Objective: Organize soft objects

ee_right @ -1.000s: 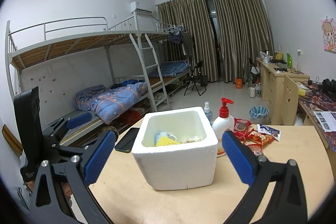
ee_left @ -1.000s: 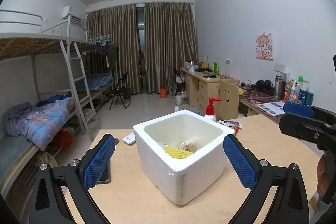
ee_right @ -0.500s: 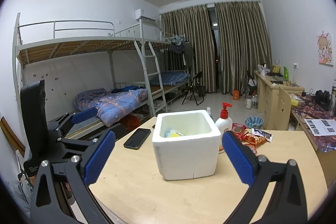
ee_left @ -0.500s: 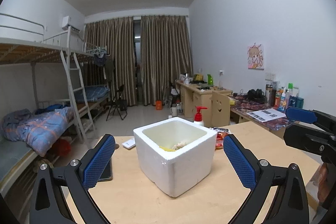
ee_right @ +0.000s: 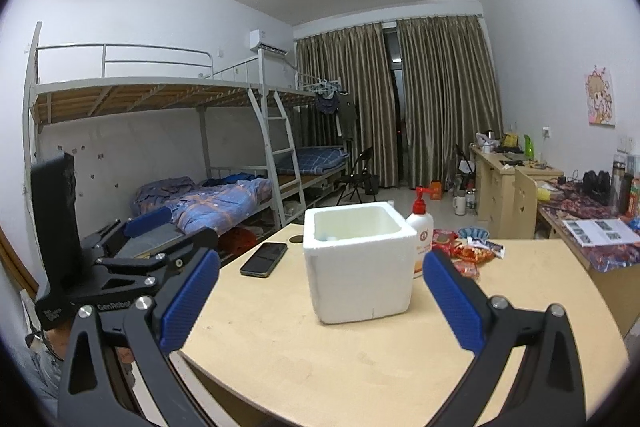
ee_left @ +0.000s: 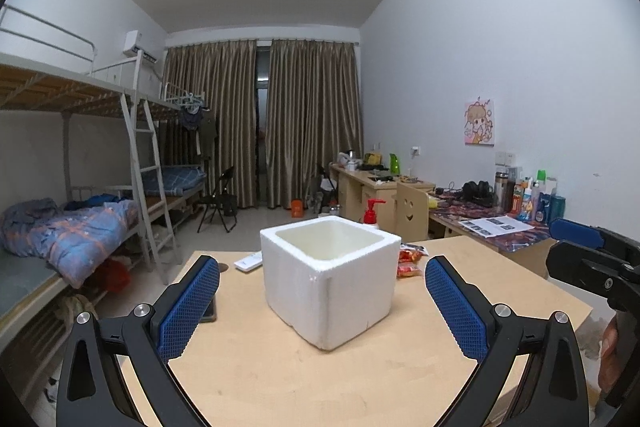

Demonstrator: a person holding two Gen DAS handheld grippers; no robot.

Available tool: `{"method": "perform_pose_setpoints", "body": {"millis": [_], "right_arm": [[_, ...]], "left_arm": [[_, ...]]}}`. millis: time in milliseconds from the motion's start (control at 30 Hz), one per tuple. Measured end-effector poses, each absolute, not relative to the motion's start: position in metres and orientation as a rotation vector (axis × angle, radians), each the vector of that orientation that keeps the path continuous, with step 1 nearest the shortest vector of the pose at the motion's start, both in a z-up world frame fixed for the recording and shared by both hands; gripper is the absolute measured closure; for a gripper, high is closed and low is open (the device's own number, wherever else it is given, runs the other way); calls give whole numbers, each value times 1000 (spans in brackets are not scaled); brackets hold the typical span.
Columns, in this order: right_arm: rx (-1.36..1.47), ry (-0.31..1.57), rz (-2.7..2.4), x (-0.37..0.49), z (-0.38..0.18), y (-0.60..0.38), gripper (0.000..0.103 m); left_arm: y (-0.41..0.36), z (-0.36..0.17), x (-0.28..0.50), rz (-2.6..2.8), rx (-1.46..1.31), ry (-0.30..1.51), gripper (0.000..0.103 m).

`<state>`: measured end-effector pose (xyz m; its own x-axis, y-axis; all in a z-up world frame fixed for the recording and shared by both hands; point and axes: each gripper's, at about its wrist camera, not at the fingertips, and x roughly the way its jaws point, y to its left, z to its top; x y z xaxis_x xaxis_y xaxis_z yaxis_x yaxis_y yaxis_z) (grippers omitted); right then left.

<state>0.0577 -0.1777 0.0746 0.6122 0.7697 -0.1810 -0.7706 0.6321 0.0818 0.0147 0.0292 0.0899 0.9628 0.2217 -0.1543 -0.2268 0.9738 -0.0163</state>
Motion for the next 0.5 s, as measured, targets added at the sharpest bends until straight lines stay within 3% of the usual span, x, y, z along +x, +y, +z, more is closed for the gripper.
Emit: {"method": "perform_pose_setpoints", "body": {"millis": [500], "right_arm": [[2, 168, 778, 27, 39, -191, 0]], "left_arm": [[19, 51, -17, 216, -26, 136, 0]]}}
